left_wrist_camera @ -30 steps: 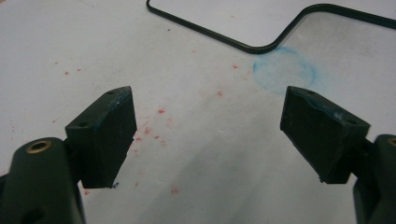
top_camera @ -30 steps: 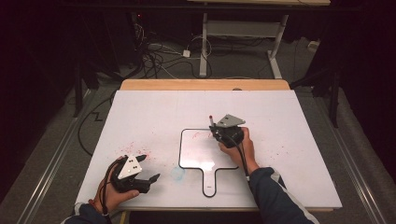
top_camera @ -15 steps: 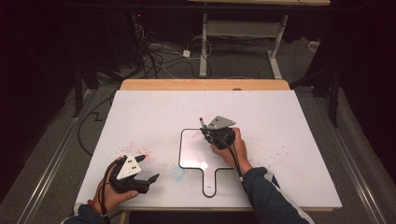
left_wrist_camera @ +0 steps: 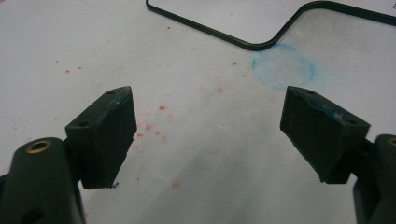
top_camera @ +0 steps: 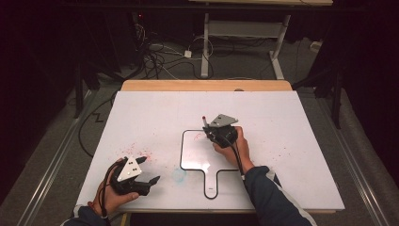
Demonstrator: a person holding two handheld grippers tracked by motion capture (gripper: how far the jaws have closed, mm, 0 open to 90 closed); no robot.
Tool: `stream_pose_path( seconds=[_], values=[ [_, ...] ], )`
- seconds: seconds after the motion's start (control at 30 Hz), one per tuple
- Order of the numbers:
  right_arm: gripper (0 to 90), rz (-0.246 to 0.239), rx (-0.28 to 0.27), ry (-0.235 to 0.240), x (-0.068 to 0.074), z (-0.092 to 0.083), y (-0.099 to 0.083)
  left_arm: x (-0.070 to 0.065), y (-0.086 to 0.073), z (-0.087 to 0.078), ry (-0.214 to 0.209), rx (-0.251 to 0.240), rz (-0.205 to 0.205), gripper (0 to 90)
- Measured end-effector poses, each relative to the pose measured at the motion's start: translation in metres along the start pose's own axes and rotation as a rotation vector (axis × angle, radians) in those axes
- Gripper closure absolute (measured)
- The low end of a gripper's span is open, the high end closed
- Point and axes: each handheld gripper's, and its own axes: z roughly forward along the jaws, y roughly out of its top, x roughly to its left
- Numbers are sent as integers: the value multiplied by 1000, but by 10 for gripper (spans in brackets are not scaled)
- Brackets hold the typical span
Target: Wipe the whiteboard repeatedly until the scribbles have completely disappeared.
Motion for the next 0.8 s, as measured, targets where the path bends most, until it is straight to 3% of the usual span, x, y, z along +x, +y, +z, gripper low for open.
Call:
stream_pose_path(
  seconds=[0.07,0.13,0.23,0.3,0.33,0.4,0.53,0.8],
  values=[
    [822,24,7,-38,-8,-3,-4,0,-1,0,0,1,-1,174],
    [822,58,-1,-26,-13,-7,-7,0,-1,1,-1,7,-1,174],
    [821,21,-14,1,-8,-11,-10,0,-1,1,0,5,0,174],
    [821,15,-4,-28,-12,-13,-11,-1,0,0,1,6,3,174],
    [821,30,-2,-47,-17,-14,-13,-2,0,0,1,7,5,174],
    [821,84,-12,-28,-22,-17,-17,-2,0,0,0,8,6,174],
    [822,32,-23,3,-15,-28,-24,-1,0,1,1,11,5,176],
    [821,56,-22,-6,-36,-49,-41,-2,1,0,0,7,10,176]
  ],
)
